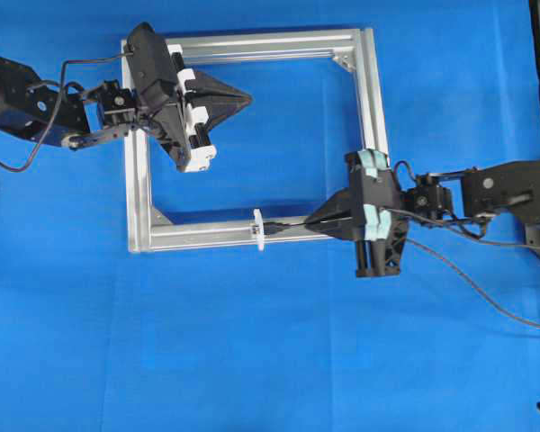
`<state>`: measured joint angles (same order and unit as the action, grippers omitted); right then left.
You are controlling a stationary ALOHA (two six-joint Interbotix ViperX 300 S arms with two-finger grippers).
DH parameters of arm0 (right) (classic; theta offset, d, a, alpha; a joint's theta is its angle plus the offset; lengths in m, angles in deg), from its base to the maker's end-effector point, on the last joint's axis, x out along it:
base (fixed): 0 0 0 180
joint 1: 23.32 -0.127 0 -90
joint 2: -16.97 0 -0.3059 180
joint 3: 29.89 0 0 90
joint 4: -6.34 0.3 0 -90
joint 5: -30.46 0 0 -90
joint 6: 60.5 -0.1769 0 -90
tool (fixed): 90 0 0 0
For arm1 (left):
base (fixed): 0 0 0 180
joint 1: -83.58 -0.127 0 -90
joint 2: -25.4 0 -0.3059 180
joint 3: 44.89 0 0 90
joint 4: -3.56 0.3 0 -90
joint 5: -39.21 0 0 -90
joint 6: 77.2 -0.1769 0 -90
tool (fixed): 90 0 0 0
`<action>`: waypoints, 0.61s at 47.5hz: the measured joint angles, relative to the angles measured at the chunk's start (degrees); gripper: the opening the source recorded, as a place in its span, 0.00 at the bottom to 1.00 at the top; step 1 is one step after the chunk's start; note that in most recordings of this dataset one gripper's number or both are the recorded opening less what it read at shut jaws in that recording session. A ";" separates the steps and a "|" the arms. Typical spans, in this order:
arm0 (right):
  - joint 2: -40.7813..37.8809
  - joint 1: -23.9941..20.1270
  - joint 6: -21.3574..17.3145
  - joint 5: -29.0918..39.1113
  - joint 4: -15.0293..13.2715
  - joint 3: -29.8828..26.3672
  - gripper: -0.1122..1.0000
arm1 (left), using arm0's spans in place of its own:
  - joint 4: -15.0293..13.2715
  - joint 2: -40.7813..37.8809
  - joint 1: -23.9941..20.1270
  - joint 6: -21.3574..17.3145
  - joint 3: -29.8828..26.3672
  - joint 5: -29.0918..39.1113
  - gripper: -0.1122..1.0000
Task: Insert the wire through the string loop located in the center.
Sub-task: 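Push the USB plug through the white loop with the right gripper, then move the left gripper toward the plug emerging from the loop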
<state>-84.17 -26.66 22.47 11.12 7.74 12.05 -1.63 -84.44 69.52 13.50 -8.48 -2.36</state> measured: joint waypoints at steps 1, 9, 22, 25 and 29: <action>-0.26 -0.09 -0.09 0.00 0.00 -0.26 0.08 | -0.09 0.00 0.00 0.00 0.00 0.00 0.10; -2.29 0.00 -0.09 -0.09 0.00 -3.08 0.08 | 0.00 0.00 0.09 0.00 0.00 0.00 0.10; -5.63 0.00 -0.09 -0.09 0.00 -7.38 0.08 | -0.09 0.00 0.00 0.00 0.00 0.00 0.10; -6.24 0.00 0.00 -0.09 0.00 -8.09 0.08 | -0.09 0.00 0.00 0.00 0.00 0.00 0.10; -6.94 -0.09 0.00 -0.09 0.00 -8.88 0.08 | -0.09 0.00 0.09 -0.09 0.09 0.00 0.10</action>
<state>-91.11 -26.74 22.47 11.03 7.74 3.18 -1.72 -84.44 69.60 13.41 -8.39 -2.36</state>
